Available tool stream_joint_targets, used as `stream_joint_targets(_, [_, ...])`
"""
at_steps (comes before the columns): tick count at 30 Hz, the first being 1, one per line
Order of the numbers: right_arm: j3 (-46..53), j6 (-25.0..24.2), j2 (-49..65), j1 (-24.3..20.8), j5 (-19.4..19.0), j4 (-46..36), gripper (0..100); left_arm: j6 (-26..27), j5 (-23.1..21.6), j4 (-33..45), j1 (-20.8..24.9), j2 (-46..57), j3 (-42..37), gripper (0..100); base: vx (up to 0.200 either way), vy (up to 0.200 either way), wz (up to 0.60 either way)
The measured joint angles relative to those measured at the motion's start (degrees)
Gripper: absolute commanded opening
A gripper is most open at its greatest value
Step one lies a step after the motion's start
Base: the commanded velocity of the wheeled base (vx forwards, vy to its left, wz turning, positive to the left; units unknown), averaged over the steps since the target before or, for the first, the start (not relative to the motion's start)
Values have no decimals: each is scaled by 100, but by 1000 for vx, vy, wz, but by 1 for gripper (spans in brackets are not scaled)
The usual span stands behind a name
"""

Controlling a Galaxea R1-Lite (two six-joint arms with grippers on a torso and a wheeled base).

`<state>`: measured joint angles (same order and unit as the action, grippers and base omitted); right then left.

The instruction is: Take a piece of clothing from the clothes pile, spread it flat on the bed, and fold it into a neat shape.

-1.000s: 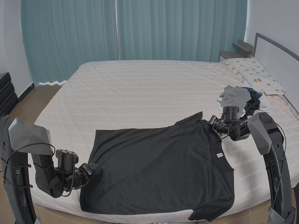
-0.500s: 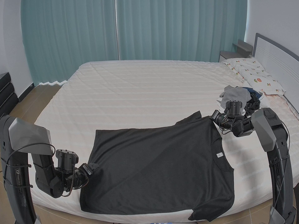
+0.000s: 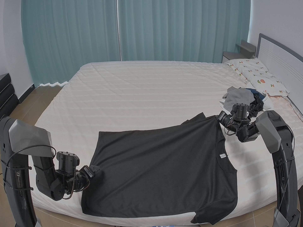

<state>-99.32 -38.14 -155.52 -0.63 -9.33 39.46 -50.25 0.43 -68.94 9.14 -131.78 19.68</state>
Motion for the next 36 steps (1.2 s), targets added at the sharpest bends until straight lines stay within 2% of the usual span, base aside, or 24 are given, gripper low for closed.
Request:
stream_joint_targets(6, [1,112,-124,-10,13,-46,0,0,0,-6,0,0,0,100,0,0,0])
stream_joint_targets(7, [-7,117,-144,-16,11,-49,100,0,0,-9,0,0,0,100,0,0,0])
stream_joint_targets(15, [80,134,-155,-30,13,-199,100,-30,0,-11,0,2,0,100,0,0,0])
stream_joint_targets(21, [825,128,297,4,13,-167,100,-71,-11,-20,-11,30,-37,100,0,0,0])
stream_joint_targets(26, [1910,84,948,6,66,-141,100,-106,-69,-197,-80,162,-238,100,0,0,0])
stream_joint_targets(36, [4609,-406,2597,-272,196,-88,100,-112,-355,-657,-226,584,-811,100,-200,0,0])
